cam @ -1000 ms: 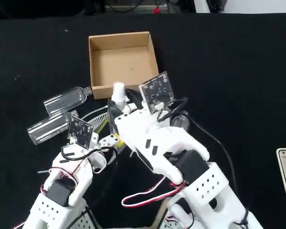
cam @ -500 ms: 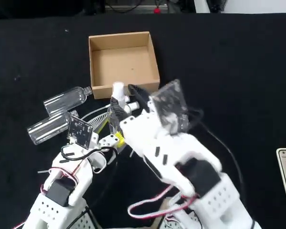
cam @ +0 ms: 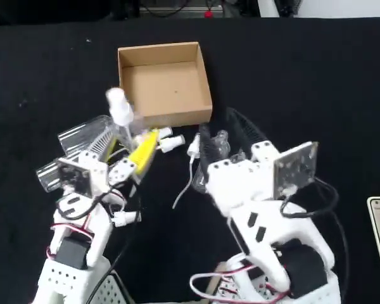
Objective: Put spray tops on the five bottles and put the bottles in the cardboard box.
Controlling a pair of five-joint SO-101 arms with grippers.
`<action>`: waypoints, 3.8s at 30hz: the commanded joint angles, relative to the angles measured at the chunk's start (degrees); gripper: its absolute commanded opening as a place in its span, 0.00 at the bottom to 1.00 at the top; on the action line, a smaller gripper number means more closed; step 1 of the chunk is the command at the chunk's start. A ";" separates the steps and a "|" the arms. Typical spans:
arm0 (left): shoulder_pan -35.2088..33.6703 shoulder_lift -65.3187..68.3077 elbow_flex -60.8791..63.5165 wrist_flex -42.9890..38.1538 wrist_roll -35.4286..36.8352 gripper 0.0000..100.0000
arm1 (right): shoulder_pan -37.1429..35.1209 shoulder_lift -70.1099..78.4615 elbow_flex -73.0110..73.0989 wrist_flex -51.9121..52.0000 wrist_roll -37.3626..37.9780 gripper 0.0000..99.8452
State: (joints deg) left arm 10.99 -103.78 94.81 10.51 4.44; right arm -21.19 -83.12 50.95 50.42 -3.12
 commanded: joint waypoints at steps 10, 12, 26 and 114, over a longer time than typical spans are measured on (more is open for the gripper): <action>-4.35 16.88 -7.60 -16.79 -0.09 0.21 | 5.27 -0.22 13.58 -1.32 0.18 0.17; -6.37 22.33 -10.77 -18.90 -0.09 0.21 | 5.27 -0.22 15.87 -2.81 0.18 0.17; -9.63 60.57 -24.13 -40.00 -0.09 0.21 | 5.27 -0.22 21.49 -6.15 0.09 0.17; -10.95 146.37 -94.11 -52.48 0.00 0.21 | 5.27 -0.22 23.96 -6.42 0.18 0.17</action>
State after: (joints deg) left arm -1.67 41.27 5.32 -41.45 4.44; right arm -17.14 -82.77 75.30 45.49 -3.12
